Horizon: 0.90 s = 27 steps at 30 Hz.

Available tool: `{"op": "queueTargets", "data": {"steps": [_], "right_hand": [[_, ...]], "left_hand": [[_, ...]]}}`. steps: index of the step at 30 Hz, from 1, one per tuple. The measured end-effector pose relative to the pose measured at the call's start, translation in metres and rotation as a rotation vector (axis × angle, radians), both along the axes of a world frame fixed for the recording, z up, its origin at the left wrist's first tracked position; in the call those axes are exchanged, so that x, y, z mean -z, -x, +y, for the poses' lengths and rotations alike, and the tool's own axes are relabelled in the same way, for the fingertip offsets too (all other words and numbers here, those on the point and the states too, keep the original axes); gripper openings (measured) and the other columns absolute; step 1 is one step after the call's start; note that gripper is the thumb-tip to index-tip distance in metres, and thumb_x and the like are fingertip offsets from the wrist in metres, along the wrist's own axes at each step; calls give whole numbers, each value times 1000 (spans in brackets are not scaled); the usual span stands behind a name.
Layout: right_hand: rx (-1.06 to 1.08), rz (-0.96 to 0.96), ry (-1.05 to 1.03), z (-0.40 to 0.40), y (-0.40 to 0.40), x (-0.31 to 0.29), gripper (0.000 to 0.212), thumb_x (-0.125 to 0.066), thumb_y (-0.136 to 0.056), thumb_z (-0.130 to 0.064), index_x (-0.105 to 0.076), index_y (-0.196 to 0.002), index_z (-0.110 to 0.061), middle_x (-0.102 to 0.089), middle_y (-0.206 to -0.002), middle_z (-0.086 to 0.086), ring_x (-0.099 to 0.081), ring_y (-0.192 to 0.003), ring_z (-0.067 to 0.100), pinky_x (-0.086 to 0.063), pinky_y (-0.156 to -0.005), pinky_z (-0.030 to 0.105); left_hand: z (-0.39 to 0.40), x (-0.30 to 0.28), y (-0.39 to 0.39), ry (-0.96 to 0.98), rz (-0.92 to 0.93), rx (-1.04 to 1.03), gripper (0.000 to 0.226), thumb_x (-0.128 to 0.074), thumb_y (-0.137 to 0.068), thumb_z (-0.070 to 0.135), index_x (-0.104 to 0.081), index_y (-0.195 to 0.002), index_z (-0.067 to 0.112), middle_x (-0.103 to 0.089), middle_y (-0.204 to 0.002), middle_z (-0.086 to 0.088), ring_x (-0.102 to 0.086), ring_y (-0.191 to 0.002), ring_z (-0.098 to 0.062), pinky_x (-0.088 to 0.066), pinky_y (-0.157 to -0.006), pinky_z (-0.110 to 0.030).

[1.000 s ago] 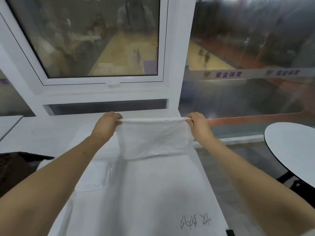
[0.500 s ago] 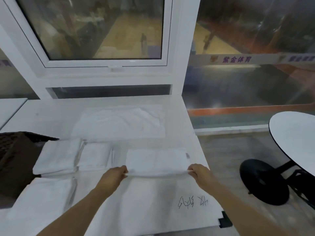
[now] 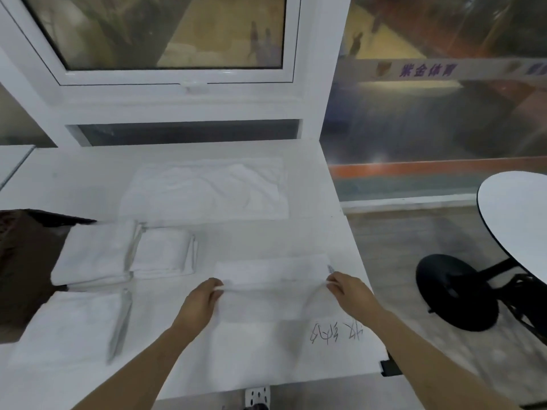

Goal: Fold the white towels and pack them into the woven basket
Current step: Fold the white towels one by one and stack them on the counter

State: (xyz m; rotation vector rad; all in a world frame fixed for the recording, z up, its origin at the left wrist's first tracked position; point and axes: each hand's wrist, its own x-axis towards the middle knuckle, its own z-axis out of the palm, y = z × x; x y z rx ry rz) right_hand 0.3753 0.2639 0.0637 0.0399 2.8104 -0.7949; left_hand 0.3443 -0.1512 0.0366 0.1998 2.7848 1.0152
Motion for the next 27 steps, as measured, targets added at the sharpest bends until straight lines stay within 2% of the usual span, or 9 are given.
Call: {"op": "queueTargets", "data": {"steps": [3, 7, 11, 15, 19, 21, 23, 25, 27], "right_hand": [[29, 62, -46, -3, 33, -4, 11, -55, -102, -35, -63, -99, -29, -68, -84, -12, -62, -77, 11, -51, -67, 33], [28, 60, -123, -6, 69, -2, 13, -53, -102, -37, -62, -96, -30, -65, -85, -12, -61, -77, 14, -52, -67, 35], [7, 46, -218, -13, 94, 11, 15, -51, -103, -32, -63, -98, -25, -64, -88, -9, -62, -82, 19, -51, -72, 38], [35, 124, -301, -25, 105, 30, 20, -61, -97, -23, -67, -116, -22, -67, -112, -4, -63, -105, 24, -47, -88, 41], [-105, 103, -277, -48, 105, 51, 31, -64, -94, -20, -65, -125, -22, -63, -130, -2, -59, -124, 23, -46, -101, 42], [-221, 24, -265, -62, 105, 62, 38, -60, -98, -23, -59, -136, -23, -52, -148, 1, -44, -143, 23, -37, -113, 42], [-344, -45, -277, -76, 105, 75, 48, -55, -102, -28, -47, -149, -28, -29, -166, 0, -21, -156, 24, -23, -122, 43], [-443, -105, -318, -85, 106, 89, 58, -52, -103, -35, -31, -157, -36, -7, -172, -2, -4, -159, 23, -14, -125, 43], [-469, -168, -362, -90, 106, 100, 64, -48, -104, -43, -16, -160, -44, 5, -172, -2, 2, -159, 23, -11, -126, 44]], "left_hand": [[2, -4, 26, -28, 16, -48, 11, -50, -105, 26, -60, -104, 29, -65, -96, 12, -62, -86, -6, -43, -75, -24], [5, -6, 57, -52, -20, -103, 15, -48, -106, 25, -62, -105, 29, -65, -96, 10, -61, -88, -7, -42, -73, -23], [6, 8, 85, -66, -68, -129, 14, -49, -105, 24, -63, -107, 28, -66, -95, 5, -62, -88, -14, -43, -76, -29], [12, 22, 109, -139, -99, -259, 20, -51, -104, 14, -61, -115, 27, -64, -99, 1, -62, -91, -17, -46, -81, -28], [13, 37, 113, -112, -55, -332, 27, -50, -105, 14, -60, -129, 18, -53, -116, -3, -57, -105, -20, -45, -96, -31], [12, 52, 100, -36, 19, -228, 26, -54, -102, 13, -64, -126, 18, -55, -117, -2, -57, -109, -24, -47, -96, -35], [15, 69, 81, 99, 93, -67, 26, -57, -101, 17, -67, -124, 21, -61, -116, -3, -58, -103, -27, -51, -87, -37], [21, 84, 59, 232, 132, 101, 31, -48, -101, 34, -66, -125, 28, -62, -117, 0, -59, -103, -26, -52, -80, -37], [28, 93, 44, 345, 130, 222, 42, -38, -98, 47, -64, -127, 33, -62, -127, 1, -59, -116, -26, -53, -85, -40]]}}
